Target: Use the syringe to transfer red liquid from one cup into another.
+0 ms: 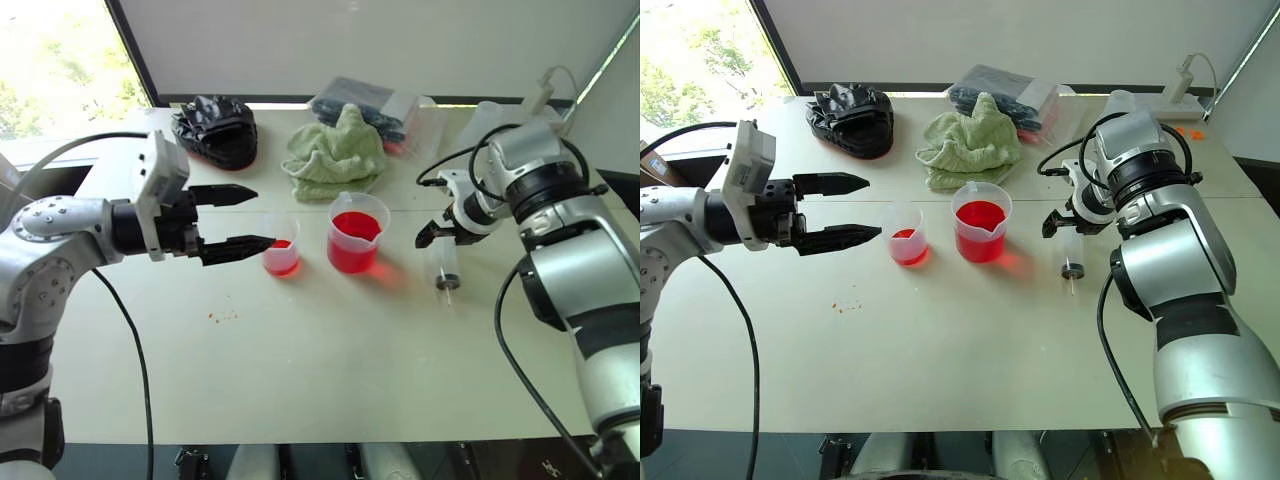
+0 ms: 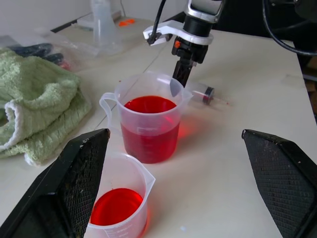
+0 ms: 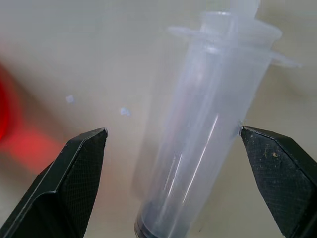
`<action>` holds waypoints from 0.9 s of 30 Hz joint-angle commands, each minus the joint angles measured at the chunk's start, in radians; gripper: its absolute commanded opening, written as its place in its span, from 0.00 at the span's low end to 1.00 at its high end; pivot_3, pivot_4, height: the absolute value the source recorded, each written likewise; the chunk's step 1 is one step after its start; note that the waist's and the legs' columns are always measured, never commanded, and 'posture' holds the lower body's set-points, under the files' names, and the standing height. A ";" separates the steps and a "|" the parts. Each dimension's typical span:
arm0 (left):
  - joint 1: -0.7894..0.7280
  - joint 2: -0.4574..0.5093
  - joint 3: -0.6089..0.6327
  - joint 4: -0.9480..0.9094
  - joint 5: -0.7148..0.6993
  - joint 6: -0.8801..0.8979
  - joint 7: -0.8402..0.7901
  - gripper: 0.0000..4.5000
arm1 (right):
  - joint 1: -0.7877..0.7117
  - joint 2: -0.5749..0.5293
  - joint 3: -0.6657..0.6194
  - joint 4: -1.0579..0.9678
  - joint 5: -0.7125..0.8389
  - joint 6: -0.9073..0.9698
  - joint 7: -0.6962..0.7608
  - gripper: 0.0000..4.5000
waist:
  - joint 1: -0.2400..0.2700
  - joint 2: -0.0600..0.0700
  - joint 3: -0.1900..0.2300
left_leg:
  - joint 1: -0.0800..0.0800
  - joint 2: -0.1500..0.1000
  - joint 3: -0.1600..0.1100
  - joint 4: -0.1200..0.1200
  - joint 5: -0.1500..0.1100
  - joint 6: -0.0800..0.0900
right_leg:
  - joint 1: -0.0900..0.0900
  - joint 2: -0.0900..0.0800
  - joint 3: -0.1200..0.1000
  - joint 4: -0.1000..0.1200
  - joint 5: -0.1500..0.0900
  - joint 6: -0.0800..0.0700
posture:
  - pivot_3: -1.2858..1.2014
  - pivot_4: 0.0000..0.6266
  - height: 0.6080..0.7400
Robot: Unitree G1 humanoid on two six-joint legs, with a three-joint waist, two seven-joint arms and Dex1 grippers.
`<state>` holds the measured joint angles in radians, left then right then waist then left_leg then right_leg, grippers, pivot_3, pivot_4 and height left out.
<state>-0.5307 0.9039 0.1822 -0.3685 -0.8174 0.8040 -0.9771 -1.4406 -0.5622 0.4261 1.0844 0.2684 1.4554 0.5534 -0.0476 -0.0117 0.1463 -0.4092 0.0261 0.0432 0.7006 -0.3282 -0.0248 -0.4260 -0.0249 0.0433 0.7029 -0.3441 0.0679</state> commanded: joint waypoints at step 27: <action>0.039 0.029 0.067 -0.069 -0.033 0.015 0.049 1.00 | -0.002 0.085 -0.171 0.085 -0.239 -0.056 -0.017 0.99 | -0.023 0.000 0.000 | 0.000 0.000 0.000 -0.001 0.000 -0.001 | 0.000 0.000 0.000 0.000 0.000 0.000 | 0.52 0.24 1.00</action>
<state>-0.4846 0.9173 0.2175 -0.4134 -0.8386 0.8256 -0.9310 -1.4349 -0.4722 0.2508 1.1921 0.0435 1.3922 0.5275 -0.0710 -0.0117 0.1463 -0.4091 0.0263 0.0430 0.6997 -0.3278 -0.0255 -0.4260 -0.0246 0.0432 0.7032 -0.3441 0.0679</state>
